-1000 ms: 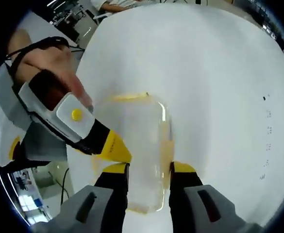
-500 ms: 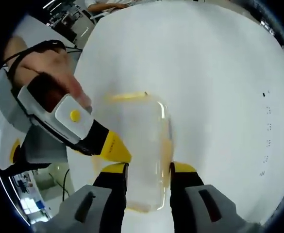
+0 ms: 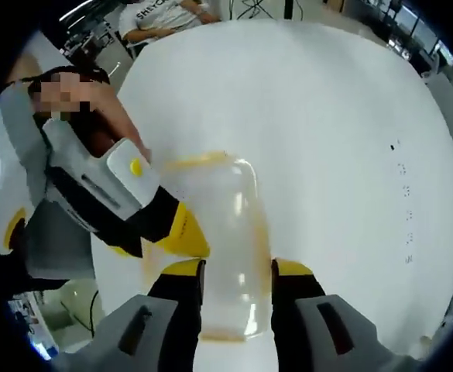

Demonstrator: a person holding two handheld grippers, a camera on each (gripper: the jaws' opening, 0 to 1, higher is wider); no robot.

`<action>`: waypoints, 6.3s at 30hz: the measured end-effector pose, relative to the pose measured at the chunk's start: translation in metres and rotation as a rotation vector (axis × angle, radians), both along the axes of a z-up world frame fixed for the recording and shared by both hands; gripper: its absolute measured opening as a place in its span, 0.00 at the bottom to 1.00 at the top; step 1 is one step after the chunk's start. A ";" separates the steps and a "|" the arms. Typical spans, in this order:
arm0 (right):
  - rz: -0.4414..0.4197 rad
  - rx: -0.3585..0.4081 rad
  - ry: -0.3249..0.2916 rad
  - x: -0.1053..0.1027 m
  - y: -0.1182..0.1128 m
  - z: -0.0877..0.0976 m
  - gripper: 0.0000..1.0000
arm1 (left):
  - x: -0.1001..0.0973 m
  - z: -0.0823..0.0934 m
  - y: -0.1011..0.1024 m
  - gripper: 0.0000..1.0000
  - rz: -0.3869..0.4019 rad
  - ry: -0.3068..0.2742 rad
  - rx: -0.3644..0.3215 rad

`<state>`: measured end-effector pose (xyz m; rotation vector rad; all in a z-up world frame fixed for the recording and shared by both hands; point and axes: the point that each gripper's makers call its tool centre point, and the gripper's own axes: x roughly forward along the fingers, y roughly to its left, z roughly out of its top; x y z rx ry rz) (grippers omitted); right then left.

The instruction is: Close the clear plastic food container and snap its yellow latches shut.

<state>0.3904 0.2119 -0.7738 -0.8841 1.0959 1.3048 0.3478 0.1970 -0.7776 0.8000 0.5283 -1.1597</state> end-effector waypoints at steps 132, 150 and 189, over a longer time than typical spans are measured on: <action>-0.693 0.660 -0.346 -0.039 -0.014 -0.059 0.54 | 0.014 -0.059 0.093 0.57 0.639 0.171 -0.495; -0.690 0.652 -0.343 -0.026 0.020 -0.060 0.54 | 0.026 -0.060 0.127 0.57 0.648 0.158 -0.463; -0.762 0.614 -0.386 0.030 0.078 -0.060 0.53 | 0.089 -0.060 0.185 0.56 0.573 0.157 -0.400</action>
